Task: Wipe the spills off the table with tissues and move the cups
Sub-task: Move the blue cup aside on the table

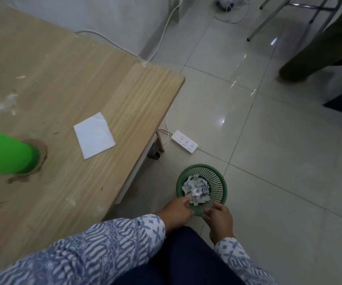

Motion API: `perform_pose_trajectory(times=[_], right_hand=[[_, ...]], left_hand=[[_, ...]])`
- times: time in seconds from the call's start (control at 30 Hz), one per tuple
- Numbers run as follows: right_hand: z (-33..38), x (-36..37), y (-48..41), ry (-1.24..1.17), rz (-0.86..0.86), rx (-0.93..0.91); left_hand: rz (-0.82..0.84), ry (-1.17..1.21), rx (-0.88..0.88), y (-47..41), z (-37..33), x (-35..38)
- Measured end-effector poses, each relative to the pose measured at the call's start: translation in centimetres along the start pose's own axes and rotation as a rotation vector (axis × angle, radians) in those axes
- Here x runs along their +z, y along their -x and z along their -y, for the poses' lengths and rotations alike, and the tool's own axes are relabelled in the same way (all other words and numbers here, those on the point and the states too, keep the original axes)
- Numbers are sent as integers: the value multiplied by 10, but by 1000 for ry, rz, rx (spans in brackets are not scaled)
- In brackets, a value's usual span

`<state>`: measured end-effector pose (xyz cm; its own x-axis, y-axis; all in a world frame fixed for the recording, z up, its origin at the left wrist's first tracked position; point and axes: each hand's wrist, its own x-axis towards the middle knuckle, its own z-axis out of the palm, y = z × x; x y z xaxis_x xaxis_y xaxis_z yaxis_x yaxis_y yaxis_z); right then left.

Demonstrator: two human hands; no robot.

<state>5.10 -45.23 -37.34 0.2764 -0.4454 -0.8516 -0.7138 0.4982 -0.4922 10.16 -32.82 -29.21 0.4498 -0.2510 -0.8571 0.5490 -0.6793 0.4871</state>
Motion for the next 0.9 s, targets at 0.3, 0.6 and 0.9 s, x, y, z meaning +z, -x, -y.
perform_pose_trajectory(times=[0.3,0.6,0.9], right_hand=[[25,30,45,113,160,-170],[58,56,132,204,237,-513],[25,67,273,206,409,-781]], left_hand=[[-77,47,21,26,-5,-19],[-211,152,163,94,-15,-51],[-434,391,334,195,39,-71]])
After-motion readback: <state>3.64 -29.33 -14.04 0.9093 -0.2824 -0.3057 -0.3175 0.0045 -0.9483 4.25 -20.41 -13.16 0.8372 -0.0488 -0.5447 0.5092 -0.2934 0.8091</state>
